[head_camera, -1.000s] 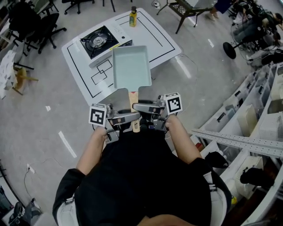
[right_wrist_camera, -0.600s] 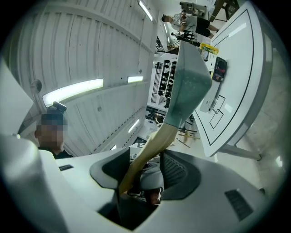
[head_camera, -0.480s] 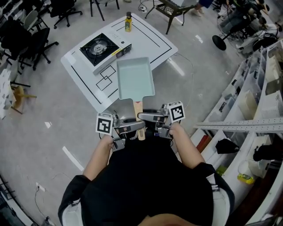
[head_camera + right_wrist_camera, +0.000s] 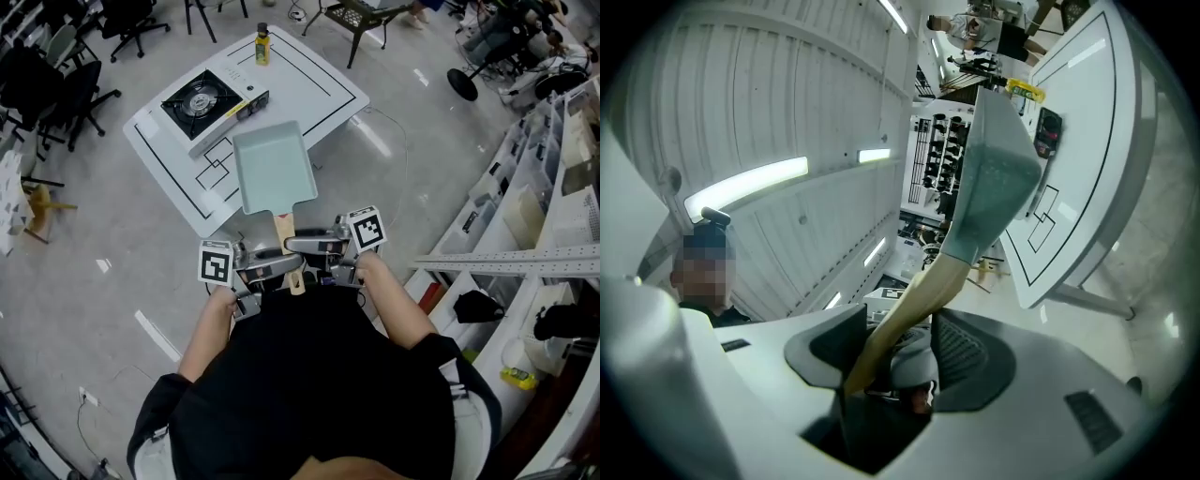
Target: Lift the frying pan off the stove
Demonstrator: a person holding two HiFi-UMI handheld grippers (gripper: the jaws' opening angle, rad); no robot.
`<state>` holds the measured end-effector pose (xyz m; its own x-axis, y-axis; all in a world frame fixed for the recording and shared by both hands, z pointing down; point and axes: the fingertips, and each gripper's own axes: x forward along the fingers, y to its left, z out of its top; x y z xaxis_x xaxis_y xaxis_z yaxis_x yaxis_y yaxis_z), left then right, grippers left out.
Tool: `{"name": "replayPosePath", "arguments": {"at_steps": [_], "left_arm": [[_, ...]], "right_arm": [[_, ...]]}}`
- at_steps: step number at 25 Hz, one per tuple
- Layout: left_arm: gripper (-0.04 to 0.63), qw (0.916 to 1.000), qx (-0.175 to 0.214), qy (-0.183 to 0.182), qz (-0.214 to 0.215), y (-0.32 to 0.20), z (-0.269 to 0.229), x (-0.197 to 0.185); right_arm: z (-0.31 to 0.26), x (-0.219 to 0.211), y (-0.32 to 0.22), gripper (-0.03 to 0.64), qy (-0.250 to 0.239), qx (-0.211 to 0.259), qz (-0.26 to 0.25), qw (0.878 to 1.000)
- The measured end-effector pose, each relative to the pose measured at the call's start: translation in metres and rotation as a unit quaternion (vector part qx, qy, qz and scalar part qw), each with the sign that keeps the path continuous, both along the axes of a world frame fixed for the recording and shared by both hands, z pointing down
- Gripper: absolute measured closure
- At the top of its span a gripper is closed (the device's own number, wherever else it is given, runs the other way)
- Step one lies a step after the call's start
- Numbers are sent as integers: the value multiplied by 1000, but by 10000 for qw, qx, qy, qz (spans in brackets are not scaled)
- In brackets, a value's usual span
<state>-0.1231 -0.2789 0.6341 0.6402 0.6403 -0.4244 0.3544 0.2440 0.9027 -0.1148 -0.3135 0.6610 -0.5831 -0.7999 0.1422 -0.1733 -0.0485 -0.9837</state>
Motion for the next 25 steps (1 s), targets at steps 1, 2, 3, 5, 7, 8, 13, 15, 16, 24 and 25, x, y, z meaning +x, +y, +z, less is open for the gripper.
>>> {"name": "replayPosePath", "arguments": {"at_steps": [1, 2, 3, 5, 7, 8, 13, 15, 16, 24, 25], "left_arm": [[430, 10000, 7, 3, 4, 3, -4, 3], [430, 10000, 17, 33, 1, 6, -9, 7], [430, 10000, 41, 79, -9, 8, -16, 12], [430, 9998, 85, 158, -25, 11, -25, 22], [430, 9998, 62, 200, -14, 14, -31, 30], [430, 9998, 45, 205, 11, 16, -32, 33], [430, 9996, 35, 176, 212, 37, -33, 38], [430, 9994, 62, 223, 264, 41, -33, 45], [430, 9992, 90, 263, 299, 43, -35, 49], [430, 9985, 152, 313, 422, 54, -44, 61], [430, 9985, 158, 309, 413, 53, -45, 62]], "right_arm": [[-6, 3, 2, 402, -11, 32, -9, 10000], [-11, 7, 6, 402, 9, 79, -13, 10000], [-16, 12, 9, 402, 56, 128, -9, 9999], [-22, 22, 13, 402, 151, 240, 33, 9996], [-26, 31, 17, 402, 243, 354, 80, 9990], [-28, 34, 20, 402, 284, 388, 103, 9988], [-30, 39, 42, 397, 156, 288, 349, 9989], [-30, 47, 47, 396, 219, 257, 332, 9989], [-31, 51, 49, 396, 288, 248, 299, 9988], [-42, 63, 59, 391, 456, 311, 301, 9980], [-42, 65, 58, 391, 439, 334, 337, 9979]]}}
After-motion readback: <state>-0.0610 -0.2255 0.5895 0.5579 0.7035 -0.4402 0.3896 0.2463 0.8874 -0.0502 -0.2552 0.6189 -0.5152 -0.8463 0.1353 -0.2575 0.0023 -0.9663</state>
